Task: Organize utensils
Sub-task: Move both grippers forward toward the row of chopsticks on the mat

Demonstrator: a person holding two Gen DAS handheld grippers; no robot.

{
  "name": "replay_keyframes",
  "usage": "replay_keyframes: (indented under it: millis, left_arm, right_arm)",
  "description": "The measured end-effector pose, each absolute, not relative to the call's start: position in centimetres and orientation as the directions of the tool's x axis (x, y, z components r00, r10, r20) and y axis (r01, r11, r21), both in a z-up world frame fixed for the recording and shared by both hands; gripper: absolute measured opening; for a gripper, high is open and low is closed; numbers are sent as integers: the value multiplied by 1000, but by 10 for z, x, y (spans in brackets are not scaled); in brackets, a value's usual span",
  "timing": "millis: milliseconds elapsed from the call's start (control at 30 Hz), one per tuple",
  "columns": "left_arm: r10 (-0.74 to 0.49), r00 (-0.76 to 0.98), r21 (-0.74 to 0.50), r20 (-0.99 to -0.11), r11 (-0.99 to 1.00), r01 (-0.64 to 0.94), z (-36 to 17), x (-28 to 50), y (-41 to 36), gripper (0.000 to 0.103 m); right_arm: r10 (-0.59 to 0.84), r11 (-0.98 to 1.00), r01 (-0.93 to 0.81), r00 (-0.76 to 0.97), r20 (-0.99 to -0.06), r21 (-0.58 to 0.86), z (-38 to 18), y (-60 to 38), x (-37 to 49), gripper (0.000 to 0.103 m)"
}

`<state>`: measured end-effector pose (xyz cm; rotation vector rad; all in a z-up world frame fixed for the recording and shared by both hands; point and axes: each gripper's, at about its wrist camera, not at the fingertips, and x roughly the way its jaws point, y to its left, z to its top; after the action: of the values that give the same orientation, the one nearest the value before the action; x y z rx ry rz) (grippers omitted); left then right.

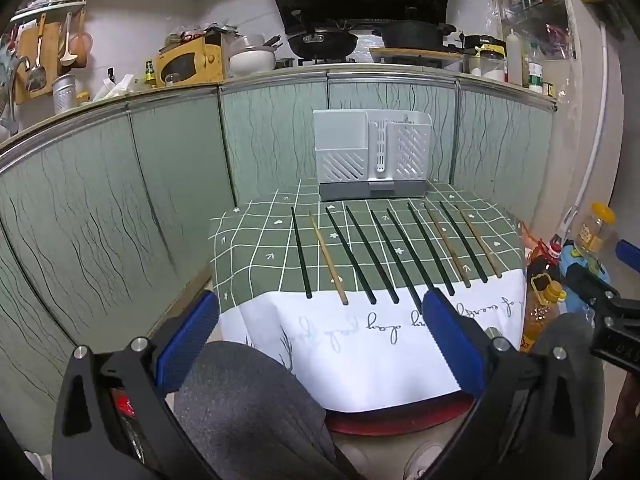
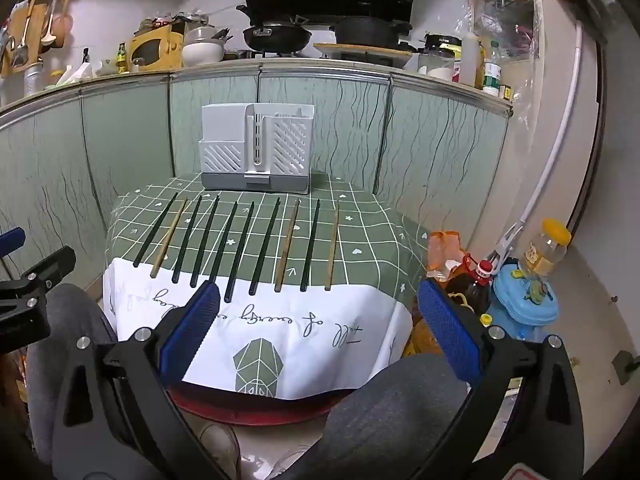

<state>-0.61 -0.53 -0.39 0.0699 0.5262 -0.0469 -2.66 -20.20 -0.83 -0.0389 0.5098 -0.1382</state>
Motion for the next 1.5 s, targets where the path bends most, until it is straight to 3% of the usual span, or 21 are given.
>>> replay_keyframes:
  millis: [1000,1500]
  left_arm:
    - [-105,866,56,-488,987,151,5,23,4,98]
    - [52,888,119,-457,993,3,15,27,-4,98]
  right_arm:
    - [-184,983,161,861,-474,-89,10,-181,-1,95]
    - [-100,995,68,844,-528,-79,0,-195,22,95]
